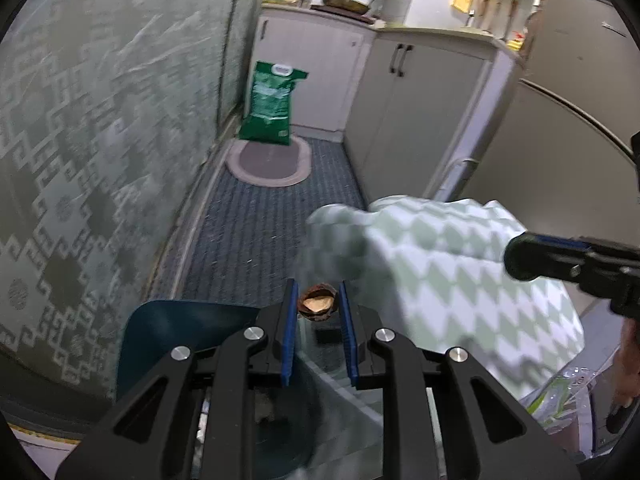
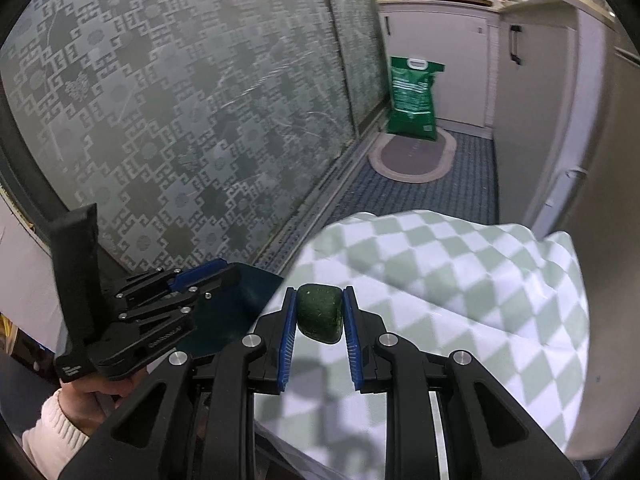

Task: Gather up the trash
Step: 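Carry the nut shell with the left gripper while the right gripper carries the lime to the bin, then open the left gripper over the teal bin while the right gripper releases the lime into it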

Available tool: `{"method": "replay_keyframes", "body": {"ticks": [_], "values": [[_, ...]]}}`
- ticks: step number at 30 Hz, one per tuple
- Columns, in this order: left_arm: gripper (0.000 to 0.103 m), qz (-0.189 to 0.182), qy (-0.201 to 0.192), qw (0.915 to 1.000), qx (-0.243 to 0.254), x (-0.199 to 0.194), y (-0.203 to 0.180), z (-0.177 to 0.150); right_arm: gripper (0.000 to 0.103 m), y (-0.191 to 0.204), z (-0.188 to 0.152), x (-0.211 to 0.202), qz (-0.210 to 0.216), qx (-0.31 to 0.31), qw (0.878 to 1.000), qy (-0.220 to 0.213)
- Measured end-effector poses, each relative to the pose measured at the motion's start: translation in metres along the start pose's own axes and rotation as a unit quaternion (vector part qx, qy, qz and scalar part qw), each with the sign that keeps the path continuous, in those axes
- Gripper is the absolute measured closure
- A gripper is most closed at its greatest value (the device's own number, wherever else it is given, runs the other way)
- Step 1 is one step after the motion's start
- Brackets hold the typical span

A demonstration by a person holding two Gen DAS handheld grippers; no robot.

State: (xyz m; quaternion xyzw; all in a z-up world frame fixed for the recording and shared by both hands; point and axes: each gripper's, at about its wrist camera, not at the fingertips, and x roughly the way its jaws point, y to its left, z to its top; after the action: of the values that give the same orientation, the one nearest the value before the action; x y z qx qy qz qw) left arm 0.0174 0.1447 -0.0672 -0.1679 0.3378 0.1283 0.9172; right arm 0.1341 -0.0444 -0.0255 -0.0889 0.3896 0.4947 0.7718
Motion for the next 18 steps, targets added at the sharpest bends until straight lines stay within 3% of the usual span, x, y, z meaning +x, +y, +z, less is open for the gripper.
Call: {"method": "replay_keyframes", "body": {"ticks": [7,18], "values": [[0.081,0.036,0.033,0.9988,-0.006,0.006,0.035,-0.014,0.08,0.029,0.011,0.018,0.018,-0.015,1.0,0.008],[0.081,0.055,0.086,0.9948,-0.009,0.018,0.068,-0.035,0.08,0.078,0.017,0.061,0.044,-0.039,0.997,0.044]]}}
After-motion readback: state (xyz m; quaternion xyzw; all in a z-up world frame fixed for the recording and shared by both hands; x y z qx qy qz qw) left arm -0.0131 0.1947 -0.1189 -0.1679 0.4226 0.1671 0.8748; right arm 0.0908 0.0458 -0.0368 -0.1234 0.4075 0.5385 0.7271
